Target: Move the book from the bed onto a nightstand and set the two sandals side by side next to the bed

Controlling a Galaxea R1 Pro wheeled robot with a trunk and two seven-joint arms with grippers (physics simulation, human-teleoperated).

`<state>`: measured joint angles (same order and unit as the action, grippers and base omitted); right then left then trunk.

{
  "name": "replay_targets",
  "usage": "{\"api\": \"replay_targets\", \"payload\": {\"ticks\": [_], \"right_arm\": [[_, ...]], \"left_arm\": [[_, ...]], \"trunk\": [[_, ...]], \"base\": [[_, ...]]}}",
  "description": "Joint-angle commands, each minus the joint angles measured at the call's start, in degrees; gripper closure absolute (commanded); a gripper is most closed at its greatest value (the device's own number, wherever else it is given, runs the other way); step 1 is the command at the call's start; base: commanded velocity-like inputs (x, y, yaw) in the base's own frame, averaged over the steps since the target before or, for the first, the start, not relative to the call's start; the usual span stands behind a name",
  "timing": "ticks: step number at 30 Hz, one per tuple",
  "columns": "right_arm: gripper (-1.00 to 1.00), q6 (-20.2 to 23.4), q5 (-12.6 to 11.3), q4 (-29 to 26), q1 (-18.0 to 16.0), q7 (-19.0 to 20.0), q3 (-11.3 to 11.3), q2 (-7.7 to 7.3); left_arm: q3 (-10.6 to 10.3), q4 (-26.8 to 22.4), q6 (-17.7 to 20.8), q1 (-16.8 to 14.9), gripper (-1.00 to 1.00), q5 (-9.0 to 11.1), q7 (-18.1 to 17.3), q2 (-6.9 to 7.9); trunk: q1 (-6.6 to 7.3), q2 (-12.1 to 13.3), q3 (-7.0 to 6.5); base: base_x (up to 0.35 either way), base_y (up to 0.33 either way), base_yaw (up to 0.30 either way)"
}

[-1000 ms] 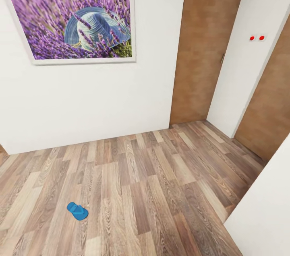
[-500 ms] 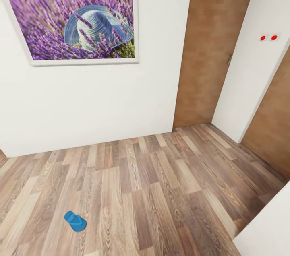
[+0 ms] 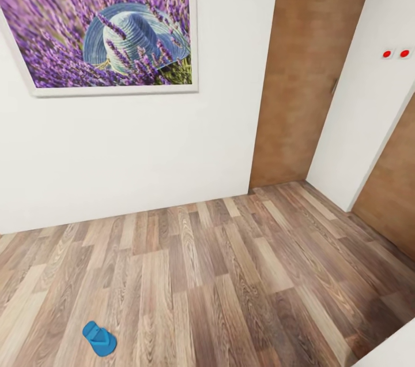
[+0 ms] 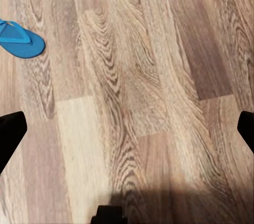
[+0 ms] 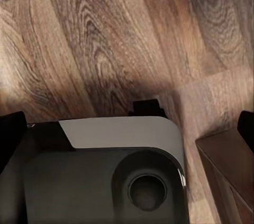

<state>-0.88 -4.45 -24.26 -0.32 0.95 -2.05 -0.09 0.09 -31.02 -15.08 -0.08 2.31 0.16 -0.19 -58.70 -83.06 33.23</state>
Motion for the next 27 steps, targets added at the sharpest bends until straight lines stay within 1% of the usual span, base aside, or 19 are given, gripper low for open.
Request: {"api": "replay_targets", "payload": {"ticks": [1,10,18,27], "right_arm": [[-1.0,-0.09,-0.47,0.0,-0.02,0.09,-0.06,0.0],[-1.0,-0.09,-0.47,0.0,-0.02,0.1,-0.06,0.0],[-1.0,-0.09,-0.47,0.0,-0.03,0.1,-0.06,0.0],[-1.0,-0.09,-0.51,0.0,-0.03,0.09,-0.06,0.0]], "left_arm": [[0.0,-0.01,-0.13,-0.01,-1.0,0.24,0.02,0.0],[0.0,-0.01,-0.13,-0.01,-1.0,0.24,0.02,0.0],[0.0,-0.01,-0.13,-0.01,-1.0,0.24,0.02,0.0],[0.0,-0.01,-0.11,-0.01,-1.0,0.24,0.02,-0.01]], "trunk": [[-0.02,-0.02,0.05],[-0.02,-0.02,0.05],[-0.02,-0.02,0.05],[-0.02,-0.02,0.05]], "base": [[0.25,0.0,0.0],[0.236,0.0,0.0],[0.058,-0.001,0.0],[0.242,-0.077,0.0]]}}
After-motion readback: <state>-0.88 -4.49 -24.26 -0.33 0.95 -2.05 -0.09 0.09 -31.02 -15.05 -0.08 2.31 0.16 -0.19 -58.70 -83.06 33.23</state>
